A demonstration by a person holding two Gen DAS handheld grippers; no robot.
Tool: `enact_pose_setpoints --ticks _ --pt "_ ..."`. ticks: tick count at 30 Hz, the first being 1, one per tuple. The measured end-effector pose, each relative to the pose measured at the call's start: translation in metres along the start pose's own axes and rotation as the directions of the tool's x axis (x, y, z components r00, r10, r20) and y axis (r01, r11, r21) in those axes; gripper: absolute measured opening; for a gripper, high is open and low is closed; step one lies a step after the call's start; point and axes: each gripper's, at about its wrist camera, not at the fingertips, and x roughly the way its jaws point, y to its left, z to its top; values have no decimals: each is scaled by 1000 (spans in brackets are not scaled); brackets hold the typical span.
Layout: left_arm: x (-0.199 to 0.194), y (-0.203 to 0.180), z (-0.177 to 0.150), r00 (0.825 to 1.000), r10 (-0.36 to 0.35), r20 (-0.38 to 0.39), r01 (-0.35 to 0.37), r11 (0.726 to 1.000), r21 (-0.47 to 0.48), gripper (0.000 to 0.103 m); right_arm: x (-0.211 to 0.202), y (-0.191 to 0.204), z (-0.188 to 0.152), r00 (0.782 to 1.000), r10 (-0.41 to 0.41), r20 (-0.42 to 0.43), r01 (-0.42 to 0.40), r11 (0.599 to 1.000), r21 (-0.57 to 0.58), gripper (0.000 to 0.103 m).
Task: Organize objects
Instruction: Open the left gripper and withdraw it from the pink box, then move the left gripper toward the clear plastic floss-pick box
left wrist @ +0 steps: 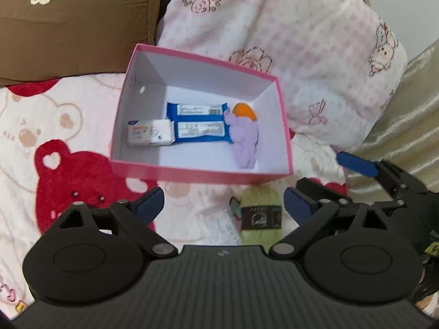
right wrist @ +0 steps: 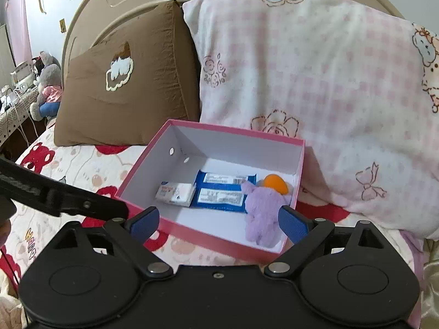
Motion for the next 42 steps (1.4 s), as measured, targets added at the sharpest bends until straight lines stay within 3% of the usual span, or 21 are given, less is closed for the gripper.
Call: enact_pose_setpoints --ticks 4,10,15,19,24,27,35,39,42 --pt "-11 0 -11 999 34 0 -34 999 32 97 -12 9 -9 1000 0 -3 0 1000 -32 96" --pt "-23 7 -29 1000 5 13 -6 999 46 97 -27 24 -24 1000 2 -29 -4 997 -75 96" --pt "-26 16 -43 999 5 34 -7 998 62 97 -37 51 -33 998 -24 -49 14 980 -198 96" --pt "-24 21 -55 1000 -9 28 7 997 76 97 -40 68 -41 998 4 -59 -18 971 -239 96" --pt "-14 30 -63 999 -53 10 52 997 65 97 -34 82 -55 996 62 -68 -76 968 -238 93" --pt "-5 34 -69 996 -86 12 85 994 70 97 -33 87 -62 999 33 -36 -41 966 -255 90" --pt "20 30 -83 993 -112 44 104 982 158 96 -17 77 -84 995 54 -83 -70 975 -212 90" --pt "39 25 -92 992 -124 6 119 963 242 96 -7 74 -106 991 91 -101 -108 979 -175 88" --pt "53 25 -97 991 -129 -19 130 962 240 96 7 68 -118 992 79 -99 -92 987 -131 85"
